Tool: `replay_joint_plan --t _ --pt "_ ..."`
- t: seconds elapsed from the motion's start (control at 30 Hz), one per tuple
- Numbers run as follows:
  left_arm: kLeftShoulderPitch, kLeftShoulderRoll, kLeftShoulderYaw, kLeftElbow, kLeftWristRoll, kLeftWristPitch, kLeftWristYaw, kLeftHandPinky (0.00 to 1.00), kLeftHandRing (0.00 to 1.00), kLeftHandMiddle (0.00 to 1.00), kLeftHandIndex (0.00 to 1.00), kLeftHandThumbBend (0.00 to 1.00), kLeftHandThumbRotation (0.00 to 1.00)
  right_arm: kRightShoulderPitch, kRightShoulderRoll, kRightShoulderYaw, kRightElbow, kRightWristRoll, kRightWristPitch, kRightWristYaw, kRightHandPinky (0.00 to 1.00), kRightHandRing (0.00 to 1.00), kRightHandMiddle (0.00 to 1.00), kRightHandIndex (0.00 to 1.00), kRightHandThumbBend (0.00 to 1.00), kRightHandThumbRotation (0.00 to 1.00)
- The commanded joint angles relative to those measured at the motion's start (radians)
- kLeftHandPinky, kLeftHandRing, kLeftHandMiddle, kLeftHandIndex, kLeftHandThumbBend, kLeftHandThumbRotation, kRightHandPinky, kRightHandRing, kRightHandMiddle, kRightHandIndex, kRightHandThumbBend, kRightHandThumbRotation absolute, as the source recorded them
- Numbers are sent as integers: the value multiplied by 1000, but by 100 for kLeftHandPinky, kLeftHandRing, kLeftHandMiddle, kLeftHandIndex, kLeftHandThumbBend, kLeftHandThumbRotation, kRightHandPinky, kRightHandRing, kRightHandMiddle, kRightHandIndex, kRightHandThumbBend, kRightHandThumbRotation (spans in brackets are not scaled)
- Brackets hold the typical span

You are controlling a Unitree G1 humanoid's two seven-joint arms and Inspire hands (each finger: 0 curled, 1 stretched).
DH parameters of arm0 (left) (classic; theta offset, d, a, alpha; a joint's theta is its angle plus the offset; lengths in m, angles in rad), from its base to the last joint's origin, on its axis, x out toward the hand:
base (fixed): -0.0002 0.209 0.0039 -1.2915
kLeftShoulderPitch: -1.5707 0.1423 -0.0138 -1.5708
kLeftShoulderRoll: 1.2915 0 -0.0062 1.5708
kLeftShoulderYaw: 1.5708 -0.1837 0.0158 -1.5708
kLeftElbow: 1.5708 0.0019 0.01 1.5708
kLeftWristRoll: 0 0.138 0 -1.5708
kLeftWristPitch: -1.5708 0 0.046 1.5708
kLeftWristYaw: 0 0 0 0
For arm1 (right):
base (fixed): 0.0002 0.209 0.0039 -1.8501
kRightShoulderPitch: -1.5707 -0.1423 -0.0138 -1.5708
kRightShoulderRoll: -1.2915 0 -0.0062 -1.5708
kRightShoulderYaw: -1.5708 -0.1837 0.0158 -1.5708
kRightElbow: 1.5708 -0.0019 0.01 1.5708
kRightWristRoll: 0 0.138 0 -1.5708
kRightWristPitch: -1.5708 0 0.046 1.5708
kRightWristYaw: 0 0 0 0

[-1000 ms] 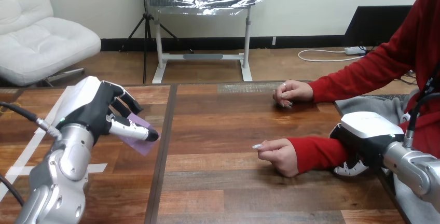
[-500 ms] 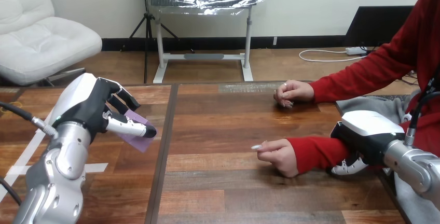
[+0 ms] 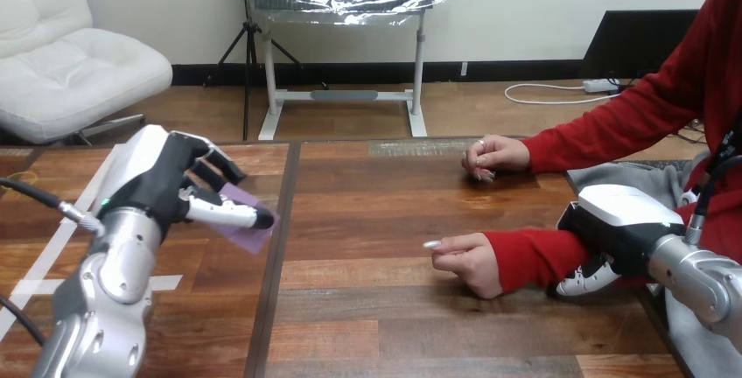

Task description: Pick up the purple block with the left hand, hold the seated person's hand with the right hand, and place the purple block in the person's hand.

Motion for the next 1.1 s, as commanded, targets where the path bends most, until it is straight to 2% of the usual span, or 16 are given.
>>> replay_joint_plan --t 0.0,0.27,0.67,0.97,1.07 --pt "-40 -13 28 -6 -9 -47 33 32 39 44 45 74 0 -79 8 -45 -35 51 -31 15 24 27 32 31 70 26" --pt "-44 -24 23 15 -20 -63 48 33 39 44 45 74 0 -79 5 -66 -57 92 -40 42 28 29 34 32 72 25" --pt "-59 -71 16 48 -32 -81 77 31 38 43 44 73 0 -79 8 -100 -127 125 -31 78 30 32 35 34 74 30" --pt "-72 -113 14 101 -56 -124 105 33 39 43 44 73 0 -82 22 -118 -175 148 -24 104 32 34 38 36 74 29" --pt "-76 -126 11 125 -65 -158 121 34 40 43 44 73 0 -84 28 -124 -190 159 -22 114 33 35 39 37 73 28"
